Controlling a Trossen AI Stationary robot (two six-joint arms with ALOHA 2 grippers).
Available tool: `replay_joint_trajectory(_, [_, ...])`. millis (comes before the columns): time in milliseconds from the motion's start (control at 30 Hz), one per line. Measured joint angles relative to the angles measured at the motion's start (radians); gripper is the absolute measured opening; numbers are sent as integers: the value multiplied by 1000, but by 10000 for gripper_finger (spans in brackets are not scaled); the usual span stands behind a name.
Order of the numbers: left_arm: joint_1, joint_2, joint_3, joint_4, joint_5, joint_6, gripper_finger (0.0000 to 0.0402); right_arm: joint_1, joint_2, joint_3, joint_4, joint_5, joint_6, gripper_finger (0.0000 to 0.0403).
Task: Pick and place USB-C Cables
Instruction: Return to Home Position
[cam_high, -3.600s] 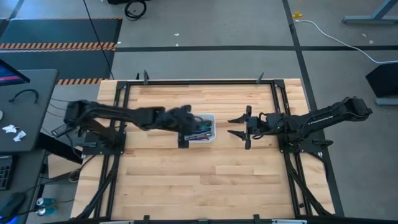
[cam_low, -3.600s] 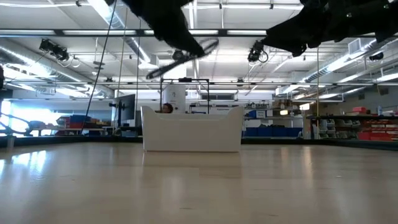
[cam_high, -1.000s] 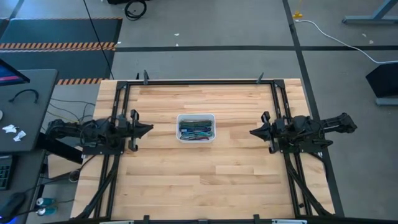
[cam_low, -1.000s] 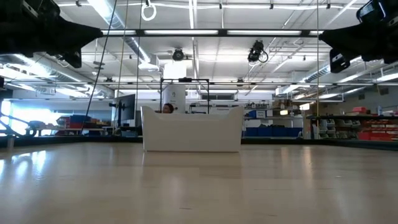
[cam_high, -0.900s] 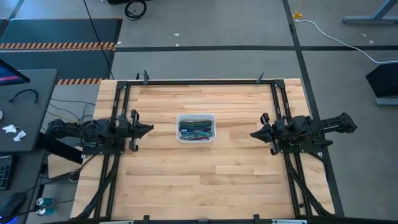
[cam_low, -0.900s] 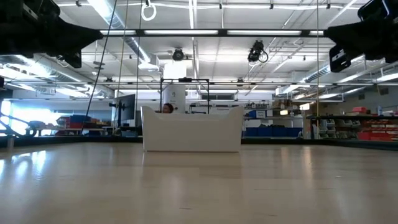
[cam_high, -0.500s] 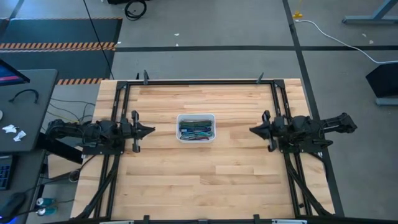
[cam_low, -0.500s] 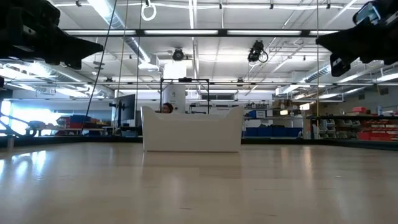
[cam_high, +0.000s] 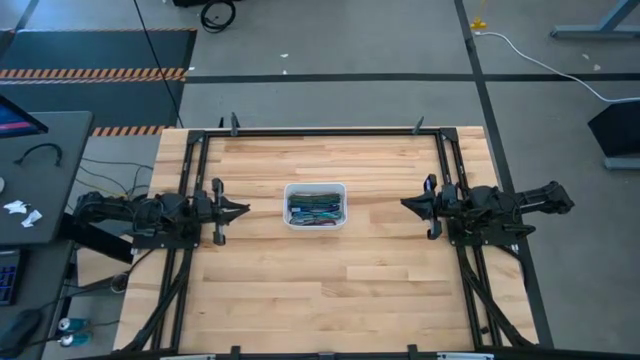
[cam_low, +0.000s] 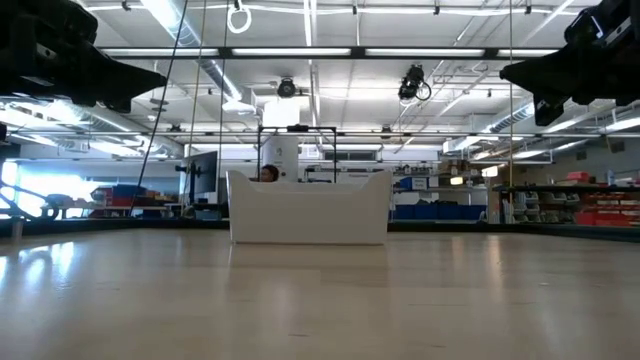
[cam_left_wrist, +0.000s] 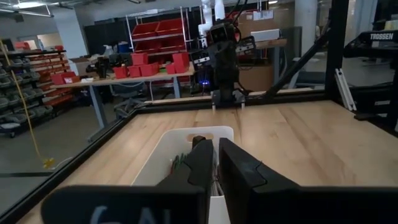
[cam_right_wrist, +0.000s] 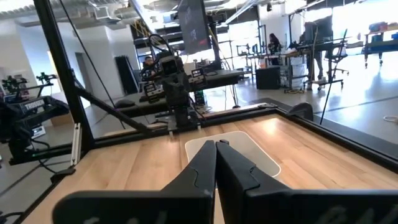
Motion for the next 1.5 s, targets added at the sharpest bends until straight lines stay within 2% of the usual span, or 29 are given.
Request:
replay_joint_trajectory(367, [0,0,0,0,0,0,23,0,0,0,0,0,0,14])
replay_joint_trajectory(700, [0,0,0,0,0,0,36,0,0,0,0,-1,0,14])
replay_joint_trajectory(1033, [0,0,-1,-1,0,0,23,0,0,0,0,-1,0,14])
replay_joint_trajectory(1500, [0,0,-1,-1,0,0,31,0,0,0,0,-1,0,14])
